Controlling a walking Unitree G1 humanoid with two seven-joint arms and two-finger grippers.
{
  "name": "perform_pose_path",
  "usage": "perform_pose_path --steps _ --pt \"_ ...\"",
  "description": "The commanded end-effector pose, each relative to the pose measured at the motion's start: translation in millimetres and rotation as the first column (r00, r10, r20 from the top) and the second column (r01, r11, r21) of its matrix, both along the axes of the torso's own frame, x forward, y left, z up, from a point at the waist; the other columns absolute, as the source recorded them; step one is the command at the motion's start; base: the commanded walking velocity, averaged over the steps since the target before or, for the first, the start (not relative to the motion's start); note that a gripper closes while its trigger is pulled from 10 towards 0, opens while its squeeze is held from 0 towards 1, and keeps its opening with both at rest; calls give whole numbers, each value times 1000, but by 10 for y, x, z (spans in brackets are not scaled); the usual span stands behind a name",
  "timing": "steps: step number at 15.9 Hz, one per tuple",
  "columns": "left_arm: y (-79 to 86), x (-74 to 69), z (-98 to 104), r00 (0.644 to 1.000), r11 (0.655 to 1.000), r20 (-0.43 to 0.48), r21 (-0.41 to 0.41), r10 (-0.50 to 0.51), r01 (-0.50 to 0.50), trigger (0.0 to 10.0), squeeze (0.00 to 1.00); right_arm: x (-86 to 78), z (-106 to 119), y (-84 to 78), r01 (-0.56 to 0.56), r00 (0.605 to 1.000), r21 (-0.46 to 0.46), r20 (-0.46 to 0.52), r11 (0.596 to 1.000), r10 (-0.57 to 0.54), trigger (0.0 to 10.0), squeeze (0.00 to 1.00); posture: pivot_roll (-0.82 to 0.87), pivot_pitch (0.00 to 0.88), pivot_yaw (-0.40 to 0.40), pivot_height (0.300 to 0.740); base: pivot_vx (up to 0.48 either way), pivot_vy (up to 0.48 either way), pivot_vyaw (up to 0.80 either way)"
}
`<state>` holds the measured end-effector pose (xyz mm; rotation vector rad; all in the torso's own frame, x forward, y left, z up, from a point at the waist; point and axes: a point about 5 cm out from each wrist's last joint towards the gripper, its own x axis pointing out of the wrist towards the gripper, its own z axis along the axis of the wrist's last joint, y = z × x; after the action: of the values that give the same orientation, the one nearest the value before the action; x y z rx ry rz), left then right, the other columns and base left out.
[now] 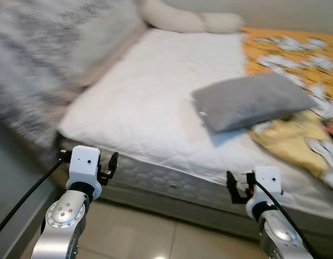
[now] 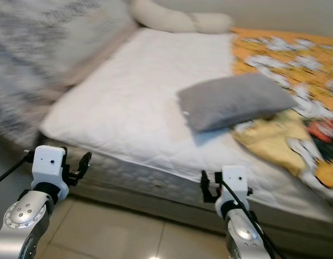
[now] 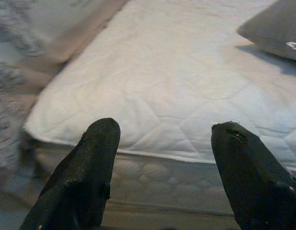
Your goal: Clean up the room
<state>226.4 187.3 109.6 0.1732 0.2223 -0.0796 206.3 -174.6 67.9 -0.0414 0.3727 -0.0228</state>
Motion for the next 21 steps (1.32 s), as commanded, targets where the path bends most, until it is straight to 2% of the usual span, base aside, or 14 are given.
perform_pose_path --steps 1,3,5,8,12,17,21 --pt "34 10 -17 1000 1000 -10 -3 3 -3 10000 0 57 40 36 -14 1000 5 22 1000 14 10000 0 -10 0 9 740 0 0 -425" --pt "35 25 -16 1000 1000 -8 -6 -2 1 10000 0 94 62 37 -28 999 2 39 1000 27 10000 0 -8 0 7 740 0 0 0" --pt "57 57 -1 1000 1000 3 -3 8 -8 10000 0 182 162 88 -106 991 8 85 994 105 10000 0 -3 0 0 740 0 0 0" --pt "69 76 7 1000 1000 7 -8 14 -14 10000 0 221 220 107 -134 985 8 108 991 133 10000 0 -12 0 2 740 296 0 0" --pt "56 97 6 1000 1000 9 -8 10 -10 10000 0 220 197 102 -136 986 -3 92 991 136 10000 0 -8 0 -1 740 307 0 0" --pt "49 137 16 1000 1000 9 1 -6 6 10000 0 267 189 62 -111 990 -20 90 994 112 10000 0 -18 0 11 740 307 0 -753" --pt "38 163 21 1000 1000 12 6 -18 18 10000 0 311 193 56 -91 990 -23 102 996 93 10000 0 -11 0 8 740 307 0 0"
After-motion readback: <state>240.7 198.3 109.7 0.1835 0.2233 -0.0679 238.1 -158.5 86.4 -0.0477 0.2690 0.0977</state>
